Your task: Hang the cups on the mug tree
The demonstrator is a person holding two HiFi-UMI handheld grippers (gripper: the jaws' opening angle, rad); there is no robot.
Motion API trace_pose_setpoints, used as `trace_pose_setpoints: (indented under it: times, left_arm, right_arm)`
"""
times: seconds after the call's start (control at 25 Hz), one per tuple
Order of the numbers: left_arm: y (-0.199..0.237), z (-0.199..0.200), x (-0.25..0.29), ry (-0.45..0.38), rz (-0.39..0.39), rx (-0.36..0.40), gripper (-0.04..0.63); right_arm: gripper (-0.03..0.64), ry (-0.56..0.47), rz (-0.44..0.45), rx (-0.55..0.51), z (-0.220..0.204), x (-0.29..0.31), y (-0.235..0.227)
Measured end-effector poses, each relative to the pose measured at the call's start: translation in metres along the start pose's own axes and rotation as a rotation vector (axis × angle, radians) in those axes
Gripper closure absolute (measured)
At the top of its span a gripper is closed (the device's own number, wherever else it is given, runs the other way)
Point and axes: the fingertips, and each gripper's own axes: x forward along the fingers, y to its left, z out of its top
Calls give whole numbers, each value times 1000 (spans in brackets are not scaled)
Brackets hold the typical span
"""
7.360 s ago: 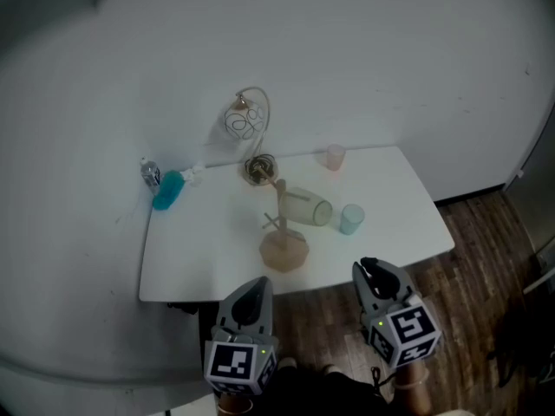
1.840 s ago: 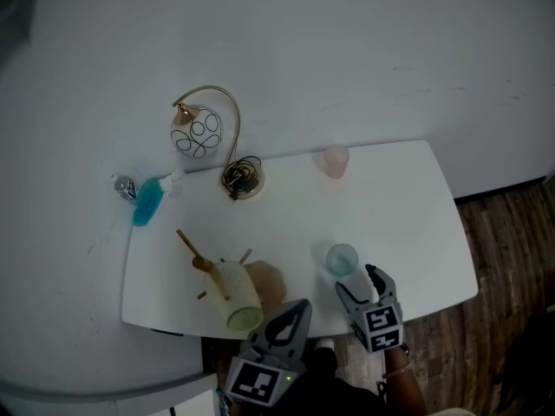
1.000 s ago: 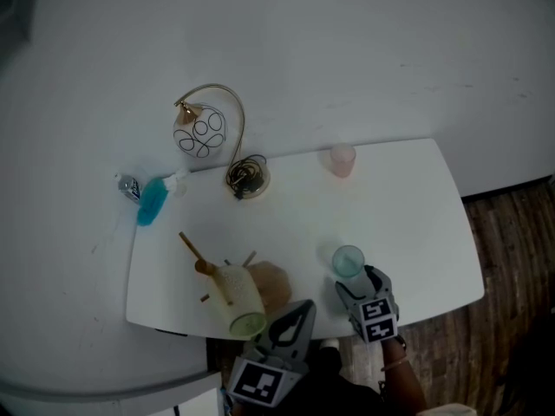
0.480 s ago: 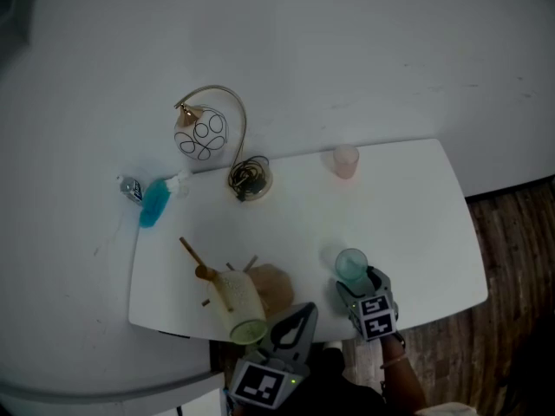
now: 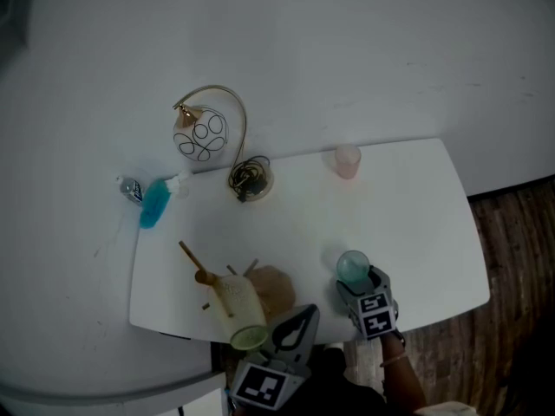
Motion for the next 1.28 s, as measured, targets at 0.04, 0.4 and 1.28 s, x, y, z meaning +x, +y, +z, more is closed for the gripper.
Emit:
trace_pose_setpoints:
  times: [0.04,0.4,1.28]
  left_arm:
    - [0,0,0,0,-1,0,595]
    - [2,-3,2,9,-2,-5,595]
    - [-2,-2,-4,6,-11,-8,595]
  right_arm:
    - [272,3,0,-1,0,1,0]
    - [265,41,-23,-5,-4,7,-2]
    - [319,73,-25,-81,-9,6,6]
